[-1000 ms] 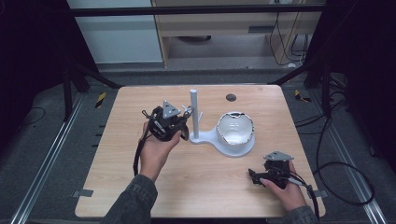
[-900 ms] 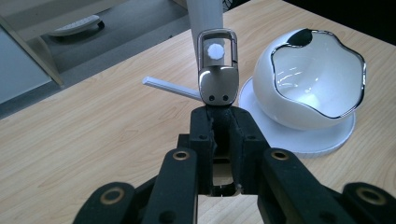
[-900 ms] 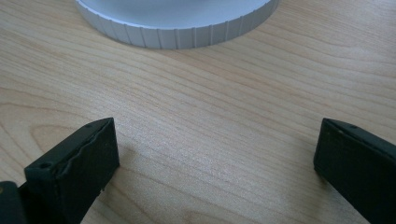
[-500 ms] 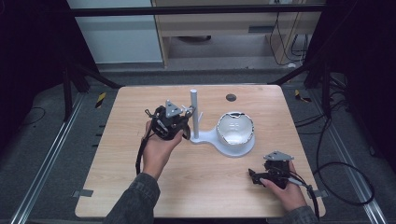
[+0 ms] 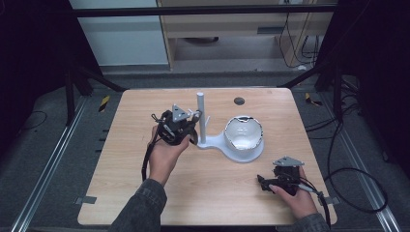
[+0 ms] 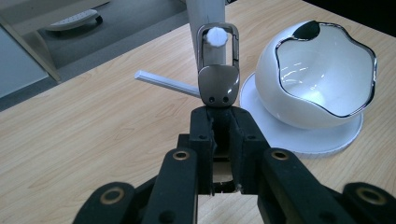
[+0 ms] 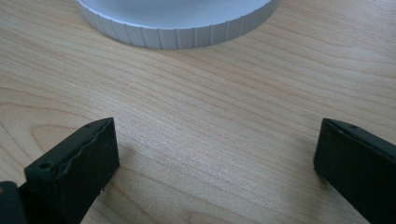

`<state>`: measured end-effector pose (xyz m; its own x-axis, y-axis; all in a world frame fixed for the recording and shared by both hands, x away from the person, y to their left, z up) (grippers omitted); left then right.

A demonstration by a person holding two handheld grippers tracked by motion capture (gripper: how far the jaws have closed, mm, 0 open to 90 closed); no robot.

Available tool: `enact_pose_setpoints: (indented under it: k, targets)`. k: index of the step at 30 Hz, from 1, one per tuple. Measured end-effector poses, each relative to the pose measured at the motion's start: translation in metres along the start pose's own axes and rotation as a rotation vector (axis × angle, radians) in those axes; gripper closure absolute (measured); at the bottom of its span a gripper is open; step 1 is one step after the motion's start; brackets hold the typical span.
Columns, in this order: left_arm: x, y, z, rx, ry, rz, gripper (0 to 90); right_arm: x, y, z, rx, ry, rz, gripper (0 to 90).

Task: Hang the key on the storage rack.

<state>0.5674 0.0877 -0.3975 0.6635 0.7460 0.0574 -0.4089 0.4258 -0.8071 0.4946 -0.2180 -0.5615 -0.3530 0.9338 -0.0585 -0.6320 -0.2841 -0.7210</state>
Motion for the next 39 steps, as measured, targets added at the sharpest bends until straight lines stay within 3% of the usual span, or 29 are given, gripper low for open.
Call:
enact_pose_setpoints:
  k: [7,24,39]
  targets:
    - [0.000,0.002,-0.006,0.019,0.003,-0.014,80.1,0.000,0.000,0.000,0.000,0.000,0.000,0.4]
    - [0.000,0.003,-0.009,0.005,0.007,-0.006,80.0,0.000,0.000,0.000,-0.001,-0.001,0.002,0.4]
    - [-0.003,-0.002,0.008,-0.035,0.005,-0.017,77.5,0.000,0.000,0.000,-0.001,-0.001,0.002,0.4]
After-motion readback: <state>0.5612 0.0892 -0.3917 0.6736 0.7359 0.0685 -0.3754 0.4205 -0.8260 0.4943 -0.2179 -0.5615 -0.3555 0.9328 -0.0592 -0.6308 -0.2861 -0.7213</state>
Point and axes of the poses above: each handheld gripper's, and its own axes: z roughly backward along the jaws, y roughly out of its underside, x roughly to its left, the point moved 7 cm from there along -z, roughly forward along the jaws, and after that the axes turned 5 degrees about y, right-handed, at the moved point
